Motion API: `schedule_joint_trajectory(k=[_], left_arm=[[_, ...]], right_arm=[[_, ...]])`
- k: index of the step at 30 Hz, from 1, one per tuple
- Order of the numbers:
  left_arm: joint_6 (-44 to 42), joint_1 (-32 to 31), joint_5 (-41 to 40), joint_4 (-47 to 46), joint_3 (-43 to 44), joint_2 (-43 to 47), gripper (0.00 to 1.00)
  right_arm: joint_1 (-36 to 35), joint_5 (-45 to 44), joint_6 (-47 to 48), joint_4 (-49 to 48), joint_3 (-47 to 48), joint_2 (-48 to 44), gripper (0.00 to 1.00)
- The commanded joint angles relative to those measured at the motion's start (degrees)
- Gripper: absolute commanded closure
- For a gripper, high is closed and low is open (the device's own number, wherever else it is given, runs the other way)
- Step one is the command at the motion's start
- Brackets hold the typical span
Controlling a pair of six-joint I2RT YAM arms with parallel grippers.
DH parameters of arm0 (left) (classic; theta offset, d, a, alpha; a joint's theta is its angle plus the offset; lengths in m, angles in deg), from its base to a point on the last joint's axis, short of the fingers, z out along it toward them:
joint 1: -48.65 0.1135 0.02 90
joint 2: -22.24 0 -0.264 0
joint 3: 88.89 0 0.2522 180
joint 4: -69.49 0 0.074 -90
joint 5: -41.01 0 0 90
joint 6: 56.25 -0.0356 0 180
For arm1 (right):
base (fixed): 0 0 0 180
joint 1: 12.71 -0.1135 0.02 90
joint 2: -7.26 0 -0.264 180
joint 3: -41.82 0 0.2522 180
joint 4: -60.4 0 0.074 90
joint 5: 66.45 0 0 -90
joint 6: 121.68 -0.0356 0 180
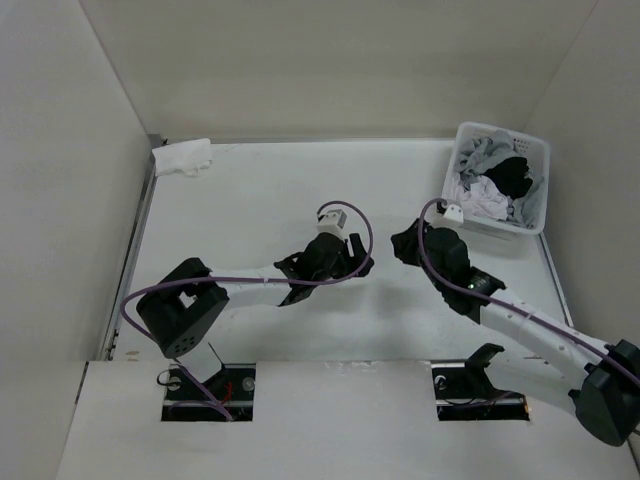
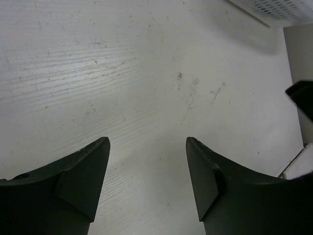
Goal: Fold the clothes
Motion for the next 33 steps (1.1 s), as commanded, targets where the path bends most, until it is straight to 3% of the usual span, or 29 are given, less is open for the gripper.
schedule_joint_trajectory(k=[1,3,7,8,11,13,16,18,19,21,26,33], left_arm=[[-2.0,-0.6,0.9,-3.0,2.0,1.4,0.37],[-2.5,-1.0,2.1,-4.2,2.0,0.9,0.37],[-3.5,-2.8,3.3,-8.0,1.1,0.1,0.38],[-3.6,-3.1,3.4,-8.8,0.6,0.1,0.38],[-4.1,-4.4,3.5,-11.3,-0.5,0.0,0.4],[-5.0,-5.0,4.5,-11.5,-0.7,0.0,0.43],[-5.9,-5.5,5.0,-12.7,-1.5,0.1,0.46],[-6.8,-5.6,5.3,-13.2,-1.6,0.1,0.46],[-7.6,-5.7,5.8,-13.2,-1.6,0.2,0.46],[-8.1,-5.7,5.8,-13.4,-1.9,0.2,0.46],[-7.7,-5.1,6.2,-14.4,-2.3,-0.5,0.46],[-7.7,-4.1,5.8,-14.5,-2.6,-0.9,0.46]], right_arm=[[3.7,-1.1,4.0,-2.9,8.2,5.1,0.63],[6.9,-1.1,4.3,-3.4,11.3,7.8,0.53],[13.7,-1.1,4.8,-4.0,18.0,13.8,0.52],[14.6,-1.1,5.1,-4.1,19.1,14.7,0.56],[22.8,-5.2,7.0,-1.2,27.4,21.2,0.97],[26.9,-7.3,7.2,2.3,32.0,24.6,1.0],[33.7,-8.4,6.1,5.2,37.6,30.7,0.88],[36.8,-8.7,5.6,4.9,39.3,33.7,0.69],[40.1,-9.2,5.4,4.7,41.0,36.8,0.53],[43.0,-8.5,4.4,4.3,43.2,40.2,0.45],[45.7,5.6,4.2,3.4,50.5,50.0,0.46],[45.2,15.2,0.0,-0.6,50.7,53.6,0.44]])
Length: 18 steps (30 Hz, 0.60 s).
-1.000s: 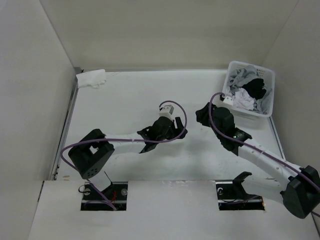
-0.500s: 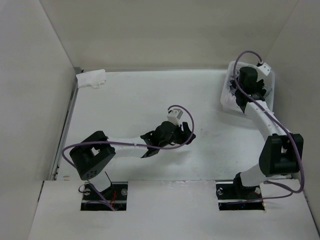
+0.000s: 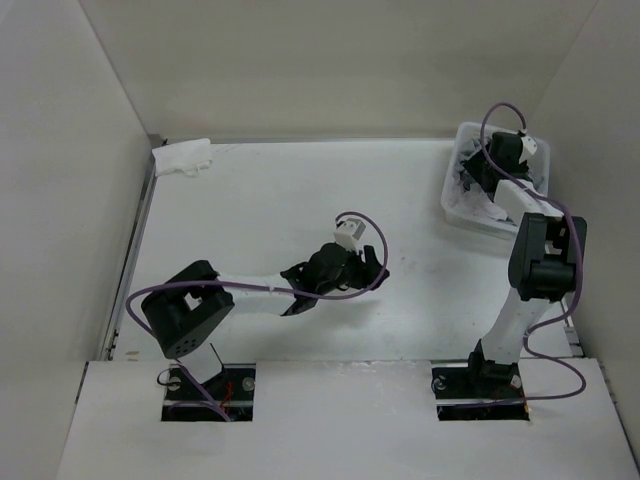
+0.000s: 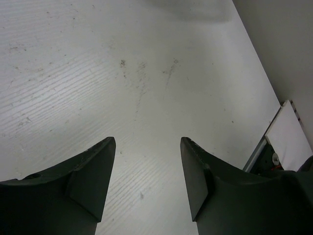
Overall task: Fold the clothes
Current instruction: Grab the tank top from the pile
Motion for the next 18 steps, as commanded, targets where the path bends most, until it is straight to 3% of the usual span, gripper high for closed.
schedule_joint_trajectory(k=[1,9,14,18], left_arm=[[-0.9,0.8,0.5,-3.8,-0.8,-0.2,0.46],[-0.3,0.9,0.5,-4.1,-0.4,-1.6,0.46],[0.2,0.9,0.5,-4.1,-0.1,-2.4,0.46],[0.3,1.3,0.5,-4.2,0.0,-2.8,0.46]], right_arm=[[-0.5,7.7,-3.3,-4.7,2.5,-0.1,0.45],[-0.6,8.0,-3.8,-4.3,4.5,2.9,0.55],[-0.3,10.1,-4.6,-3.3,6.7,3.8,0.99],[-0.1,7.6,-7.0,-16.9,-3.9,-9.2,1.0]])
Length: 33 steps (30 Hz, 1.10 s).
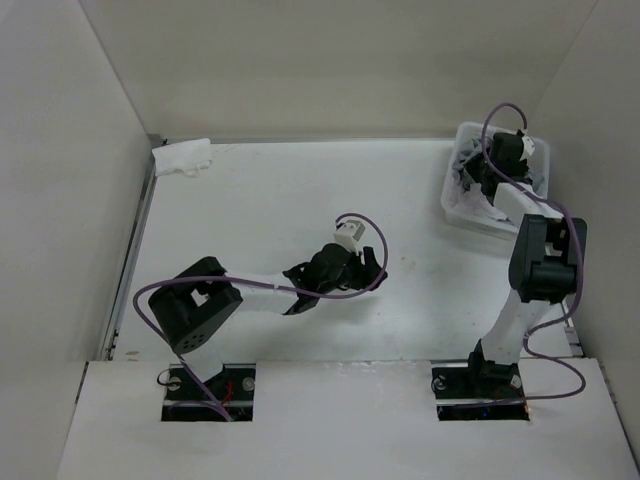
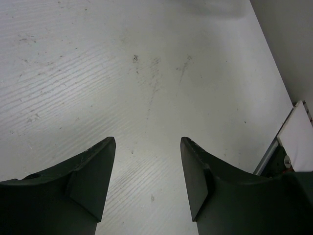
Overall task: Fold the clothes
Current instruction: Grab the tank top from the pile
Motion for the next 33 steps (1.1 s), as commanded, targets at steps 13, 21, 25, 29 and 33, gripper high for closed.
schedule_joint_trajectory(k=[13,21,25,29,33], left_arm=[[3.1,2.1,0.6,-5.5,-0.9,0.4,0.46],[5.9,7.7,-1.5,-5.3,-4.3,7.5,0.47],[8.9,12.3,-4.3,-3.8,-7.7,15.1,0.46],[10.2,18.4,-5.2,0.0,-9.8,22.1,0.46],[10.4,23.8,-3.5,3.8,-9.3,25.6,0.45]], right_arm=[[-1.2,-5.0,1.2,-32.3,-15.1,-46.3,1.0],[-9.4,4.9,3.0,-32.0,-7.0,-54.1,1.0],[-16.9,10.2,2.8,-30.2,-3.5,-55.0,0.99],[-23.2,11.0,0.8,-29.0,-5.3,-52.1,0.99],[-27.5,9.8,0.4,-29.7,-5.5,-44.8,0.99]])
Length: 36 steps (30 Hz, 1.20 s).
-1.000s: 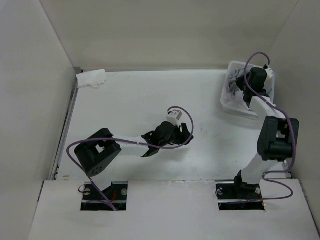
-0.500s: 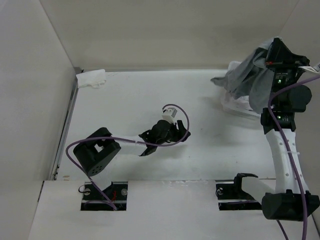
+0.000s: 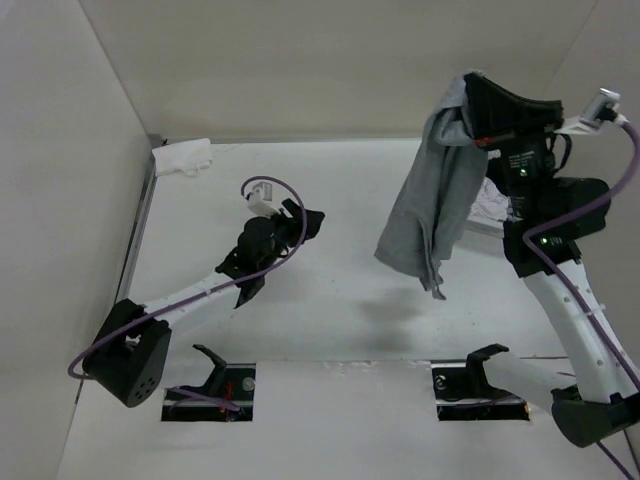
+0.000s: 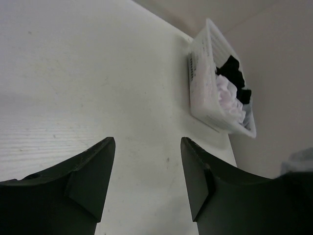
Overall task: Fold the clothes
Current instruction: Grab the tank top from the pile, then flatten the tank top out
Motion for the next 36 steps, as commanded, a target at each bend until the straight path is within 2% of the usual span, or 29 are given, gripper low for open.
schedule_joint_trajectory(k=[1,5,7,10,14,16,17,20,22,24,26,27,29,30,31,33,34,36], left_arm=[[1.3,4.4,1.1,3.2,-0.3,3.4,0.45],[2.4,9.2,3.9,4.7,0.8,5.7,0.45],[3.4,11.4,4.9,5.2,0.5,7.5,0.45],[4.4,14.3,6.6,6.0,-0.1,9.4,0.45],[5.3,17.8,8.1,8.9,-1.1,11.4,0.45],[5.2,19.5,8.1,10.3,-2.4,13.2,0.45],[5.1,20.3,8.2,11.1,-2.9,14.0,0.45],[4.5,22.9,8.2,14.0,-4.6,15.6,0.45],[3.2,24.0,8.1,17.5,-5.5,15.5,0.45],[1.9,24.1,7.1,20.0,-7.1,14.6,0.45],[1.4,24.0,5.9,21.4,-8.8,13.3,0.46],[0.9,24.0,4.5,22.4,-10.4,12.3,0.46],[0.7,23.8,2.3,22.4,-11.7,11.7,0.46],[0.7,23.5,0.7,22.5,-12.5,11.5,0.46],[0.8,23.2,-0.2,22.5,-13.2,11.7,0.46],[0.8,22.8,-0.7,22.7,-14.0,11.3,0.46],[0.6,22.7,-0.8,22.9,-14.4,10.7,0.46],[0.5,22.7,-0.8,23.4,-14.9,9.4,0.46]], right_arm=[[-2.3,0.8,-1.0,-0.1,1.9,9.1,0.99],[-5.8,0.8,-0.8,3.8,8.4,18.8,1.0],[-9.2,-0.9,0.9,4.4,7.0,19.9,1.0],[-18.0,-9.8,6.0,4.5,-1.5,18.0,1.0],[-32.5,-21.5,6.6,4.0,-15.0,17.0,0.97],[-40.6,-27.9,3.4,4.7,-21.1,18.4,0.91],[-45.0,-30.4,1.0,5.0,-24.0,19.4,0.84],[-53.0,-31.0,-1.5,7.5,-27.3,19.9,0.64],[-55.4,-30.9,-2.4,10.9,-29.5,15.3,0.57],[-54.9,-31.4,-2.0,12.5,-31.5,11.2,0.48],[-50.0,-30.8,-0.8,13.4,-32.9,9.8,0.45],[-46.2,-28.5,-0.2,14.2,-32.8,11.2,0.5],[-40.5,-22.0,0.9,17.1,-29.9,16.4,0.74],[-36.8,-16.2,1.1,21.1,-25.7,22.5,0.92],[-35.7,-15.0,1.6,22.5,-23.2,26.7,0.91],[-35.7,-15.6,2.3,22.6,-21.9,29.7,0.84],[-35.7,-16.8,3.6,23.2,-19.7,33.9,0.66],[-35.7,-17.5,4.0,23.7,-17.1,37.9,0.58]])
